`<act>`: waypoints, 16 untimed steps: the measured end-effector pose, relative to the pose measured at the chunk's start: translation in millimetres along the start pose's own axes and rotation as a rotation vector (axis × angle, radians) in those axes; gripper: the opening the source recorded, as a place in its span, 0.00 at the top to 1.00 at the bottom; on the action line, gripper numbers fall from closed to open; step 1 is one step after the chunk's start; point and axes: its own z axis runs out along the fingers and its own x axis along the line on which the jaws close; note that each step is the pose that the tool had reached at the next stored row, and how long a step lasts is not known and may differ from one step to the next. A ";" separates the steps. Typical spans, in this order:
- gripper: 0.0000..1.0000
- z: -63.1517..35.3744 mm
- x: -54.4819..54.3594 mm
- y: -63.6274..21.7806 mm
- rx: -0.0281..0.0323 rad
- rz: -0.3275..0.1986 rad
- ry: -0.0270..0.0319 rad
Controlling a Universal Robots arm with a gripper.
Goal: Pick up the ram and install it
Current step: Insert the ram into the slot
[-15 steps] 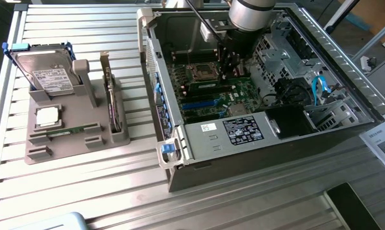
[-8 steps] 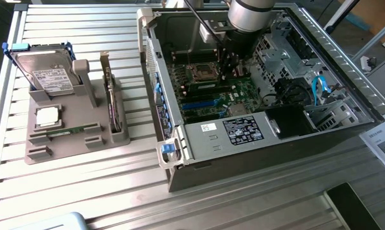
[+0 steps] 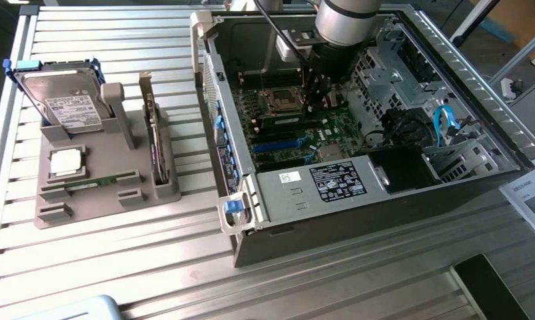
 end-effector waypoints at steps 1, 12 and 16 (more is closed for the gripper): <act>0.88 0.0 0.0 0.0 0.0000 0.000 0.0000; 0.88 1.6 0.0 2.0 0.0049 0.007 0.0000; 0.88 3.5 0.0 2.4 0.0083 0.007 0.0002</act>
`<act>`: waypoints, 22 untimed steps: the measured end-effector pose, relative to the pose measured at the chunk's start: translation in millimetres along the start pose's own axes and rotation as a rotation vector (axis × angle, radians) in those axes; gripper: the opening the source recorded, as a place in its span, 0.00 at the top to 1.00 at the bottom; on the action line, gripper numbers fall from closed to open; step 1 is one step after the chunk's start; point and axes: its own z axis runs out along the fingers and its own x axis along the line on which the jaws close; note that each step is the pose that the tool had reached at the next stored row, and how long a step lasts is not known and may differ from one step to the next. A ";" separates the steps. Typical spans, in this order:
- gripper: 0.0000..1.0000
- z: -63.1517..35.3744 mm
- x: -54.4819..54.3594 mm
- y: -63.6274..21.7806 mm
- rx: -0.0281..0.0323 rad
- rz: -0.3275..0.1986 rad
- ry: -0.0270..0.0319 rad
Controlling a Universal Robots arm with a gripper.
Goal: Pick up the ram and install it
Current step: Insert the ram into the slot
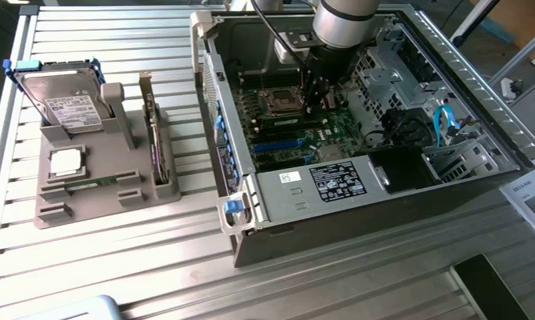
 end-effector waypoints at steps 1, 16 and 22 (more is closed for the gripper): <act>0.88 0.0 0.0 0.0 0.0001 0.000 0.0001; 0.88 0.4 -1.0 0.6 0.0015 0.004 -0.0004; 0.88 0.4 -0.5 0.6 0.0016 0.004 -0.0003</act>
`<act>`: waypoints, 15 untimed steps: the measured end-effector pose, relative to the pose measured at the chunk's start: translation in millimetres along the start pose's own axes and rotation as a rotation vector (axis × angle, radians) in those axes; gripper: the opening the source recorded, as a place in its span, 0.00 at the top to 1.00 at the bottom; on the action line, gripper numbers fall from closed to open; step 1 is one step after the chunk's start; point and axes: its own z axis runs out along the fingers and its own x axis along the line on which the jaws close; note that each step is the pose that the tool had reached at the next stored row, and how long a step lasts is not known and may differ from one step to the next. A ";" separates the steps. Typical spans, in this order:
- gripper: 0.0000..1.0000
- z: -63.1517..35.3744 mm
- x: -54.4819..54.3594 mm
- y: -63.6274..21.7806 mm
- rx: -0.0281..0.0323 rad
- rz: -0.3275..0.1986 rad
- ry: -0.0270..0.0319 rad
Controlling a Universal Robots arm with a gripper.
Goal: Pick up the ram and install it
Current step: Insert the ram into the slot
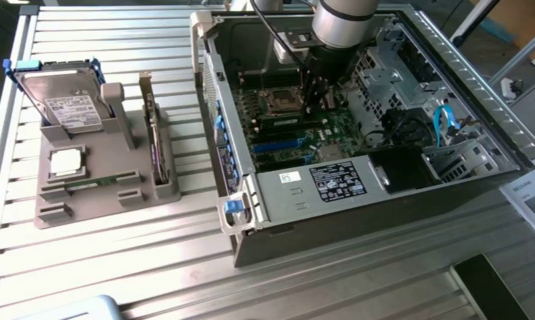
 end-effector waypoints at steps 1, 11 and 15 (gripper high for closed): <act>0.88 0.1 0.0 0.1 0.0004 0.000 0.0000; 0.88 2.1 -0.1 1.8 0.0051 0.000 -0.0001; 0.88 4.2 -0.1 2.3 0.0083 0.000 -0.0001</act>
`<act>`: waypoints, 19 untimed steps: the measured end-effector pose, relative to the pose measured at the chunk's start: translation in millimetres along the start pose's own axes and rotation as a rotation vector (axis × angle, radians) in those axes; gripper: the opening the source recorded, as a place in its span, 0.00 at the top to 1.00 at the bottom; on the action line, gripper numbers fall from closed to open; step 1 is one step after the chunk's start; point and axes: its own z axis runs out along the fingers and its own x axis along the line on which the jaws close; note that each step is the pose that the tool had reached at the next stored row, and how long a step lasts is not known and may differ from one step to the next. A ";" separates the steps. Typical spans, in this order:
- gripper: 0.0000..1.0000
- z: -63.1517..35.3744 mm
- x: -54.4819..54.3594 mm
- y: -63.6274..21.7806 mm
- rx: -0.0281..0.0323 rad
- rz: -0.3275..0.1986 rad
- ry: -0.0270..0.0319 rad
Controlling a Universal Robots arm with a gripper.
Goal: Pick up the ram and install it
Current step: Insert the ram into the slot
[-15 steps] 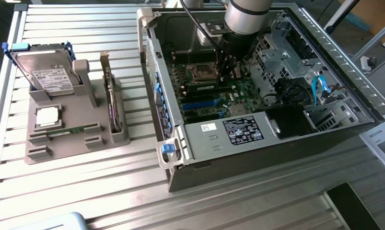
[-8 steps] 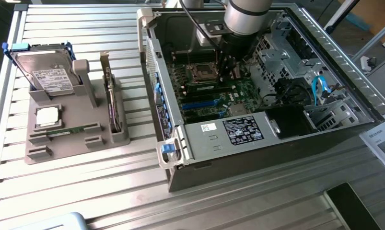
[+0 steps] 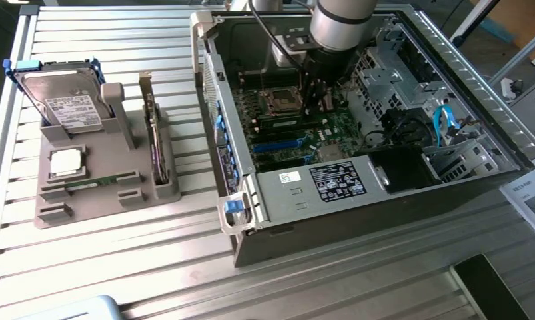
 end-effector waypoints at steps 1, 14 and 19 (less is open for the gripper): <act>0.88 0.4 0.0 0.1 0.0009 0.000 0.0001; 0.81 3.2 -0.1 1.1 0.0061 0.000 -0.0001; 0.74 3.2 0.0 1.1 0.0061 0.000 -0.0001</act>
